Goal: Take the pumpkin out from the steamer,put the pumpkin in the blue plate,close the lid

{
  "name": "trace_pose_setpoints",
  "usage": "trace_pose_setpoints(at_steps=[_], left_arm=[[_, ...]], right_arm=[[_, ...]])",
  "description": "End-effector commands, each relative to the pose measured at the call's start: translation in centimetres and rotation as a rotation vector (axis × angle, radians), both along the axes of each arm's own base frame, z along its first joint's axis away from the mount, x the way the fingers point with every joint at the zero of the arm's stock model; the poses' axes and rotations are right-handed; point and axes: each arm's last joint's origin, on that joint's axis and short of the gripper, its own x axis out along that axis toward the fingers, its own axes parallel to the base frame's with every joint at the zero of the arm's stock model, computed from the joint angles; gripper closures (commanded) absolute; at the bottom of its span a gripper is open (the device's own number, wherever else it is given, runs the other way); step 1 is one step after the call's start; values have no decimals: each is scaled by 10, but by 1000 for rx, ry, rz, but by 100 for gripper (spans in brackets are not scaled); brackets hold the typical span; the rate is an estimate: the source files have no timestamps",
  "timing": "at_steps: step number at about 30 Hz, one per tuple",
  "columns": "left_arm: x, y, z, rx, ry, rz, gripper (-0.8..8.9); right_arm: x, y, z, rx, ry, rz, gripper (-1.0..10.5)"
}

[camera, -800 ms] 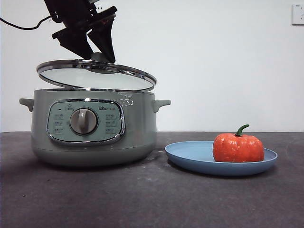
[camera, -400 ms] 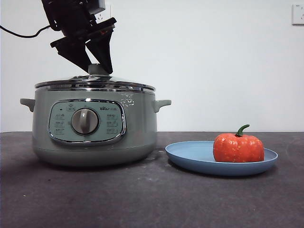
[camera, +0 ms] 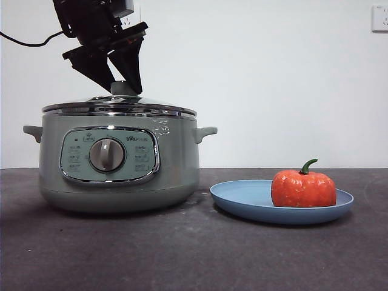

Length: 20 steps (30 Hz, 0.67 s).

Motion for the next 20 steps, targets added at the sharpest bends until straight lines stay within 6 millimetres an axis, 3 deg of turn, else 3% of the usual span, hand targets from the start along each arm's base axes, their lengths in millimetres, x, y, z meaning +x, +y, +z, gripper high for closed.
trace_pose_setpoints(at_steps=[1, 5, 13, 20], left_arm=[[-1, 1, -6, 39, 41, 10, 485], [0, 1, -6, 53, 20, 26, 426], [0, 2, 3, 41, -34, 48, 426], [-28, 11, 47, -29, -160, 54, 441]], right_arm=[[1, 0, -2, 7, 10, -10, 414], [1, 0, -2, 7, 10, -10, 414], [1, 0, -2, 7, 10, -10, 414], [2, 0, -2, 10, 2, -10, 417]])
